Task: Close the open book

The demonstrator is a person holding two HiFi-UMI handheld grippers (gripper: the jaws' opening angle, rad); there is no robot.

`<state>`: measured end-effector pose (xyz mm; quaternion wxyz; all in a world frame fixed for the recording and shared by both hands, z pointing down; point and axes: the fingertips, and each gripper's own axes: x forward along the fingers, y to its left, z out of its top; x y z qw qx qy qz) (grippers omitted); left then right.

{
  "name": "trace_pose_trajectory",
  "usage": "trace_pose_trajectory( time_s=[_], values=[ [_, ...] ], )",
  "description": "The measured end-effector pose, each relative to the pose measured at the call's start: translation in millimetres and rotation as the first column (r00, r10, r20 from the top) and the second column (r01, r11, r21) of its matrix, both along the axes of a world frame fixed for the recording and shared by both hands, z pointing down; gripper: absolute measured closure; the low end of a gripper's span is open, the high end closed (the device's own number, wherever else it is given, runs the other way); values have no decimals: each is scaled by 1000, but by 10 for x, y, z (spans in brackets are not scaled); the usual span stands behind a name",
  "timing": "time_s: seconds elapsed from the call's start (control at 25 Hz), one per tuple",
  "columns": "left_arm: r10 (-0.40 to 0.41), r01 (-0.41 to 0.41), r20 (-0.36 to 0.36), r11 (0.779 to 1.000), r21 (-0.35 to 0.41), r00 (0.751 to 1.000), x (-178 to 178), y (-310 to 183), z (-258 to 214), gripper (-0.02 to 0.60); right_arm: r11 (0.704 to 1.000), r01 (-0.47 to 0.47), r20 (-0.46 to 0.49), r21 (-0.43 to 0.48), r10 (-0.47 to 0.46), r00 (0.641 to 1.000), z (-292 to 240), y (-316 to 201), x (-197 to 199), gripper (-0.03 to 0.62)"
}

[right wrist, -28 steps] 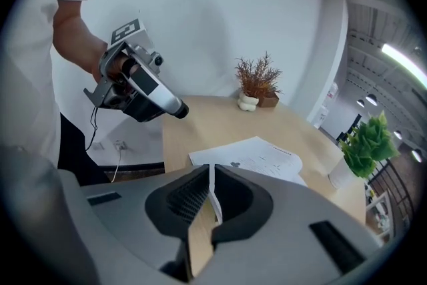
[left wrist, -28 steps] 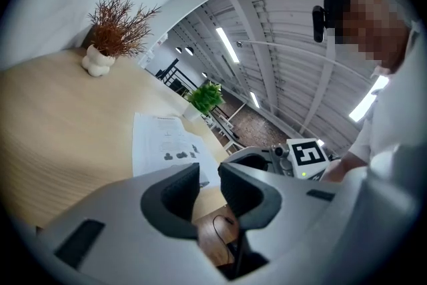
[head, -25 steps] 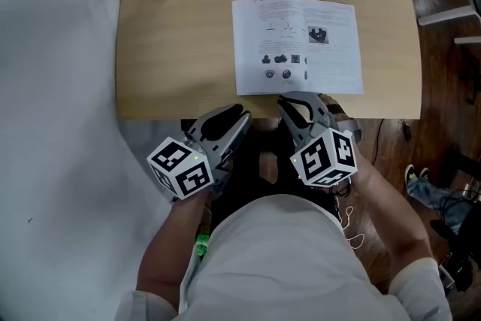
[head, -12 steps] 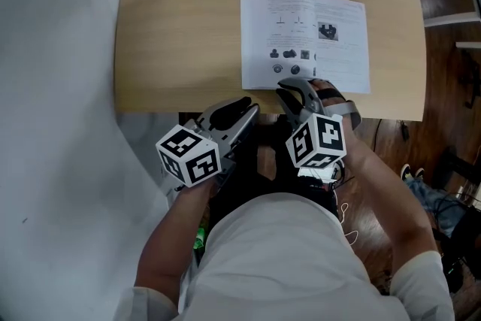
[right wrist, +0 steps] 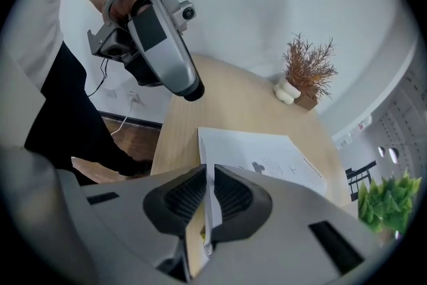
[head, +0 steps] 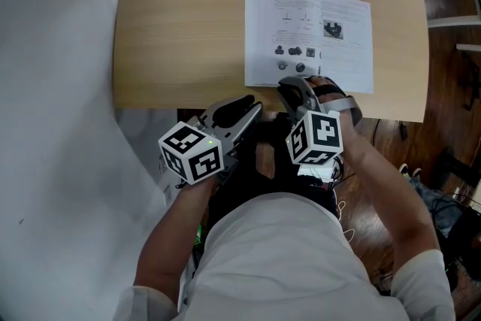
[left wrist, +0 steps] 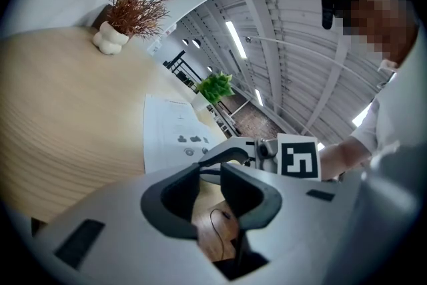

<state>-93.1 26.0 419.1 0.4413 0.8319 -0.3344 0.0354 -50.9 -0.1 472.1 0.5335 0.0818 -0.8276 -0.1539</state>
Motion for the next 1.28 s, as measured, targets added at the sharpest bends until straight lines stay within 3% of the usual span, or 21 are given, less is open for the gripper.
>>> trace_pose_trajectory(
  time_s=[0.52, 0.88, 1.28],
  values=[
    [19, -20, -16, 1000, -3, 1000, 64, 10, -6, 509, 1000, -13, 26, -26, 14, 1000, -81, 8, -53, 560],
    [0, 0, -12, 1000, -15, 1000, -14, 55, 33, 509, 996, 4, 25, -91, -2, 1000, 36, 0, -410, 560],
    [-16, 15, -20, 1000, -24, 1000, -110, 91, 57, 509, 969, -196, 56, -150, 206, 977, 126, -78, -474, 539]
  ],
)
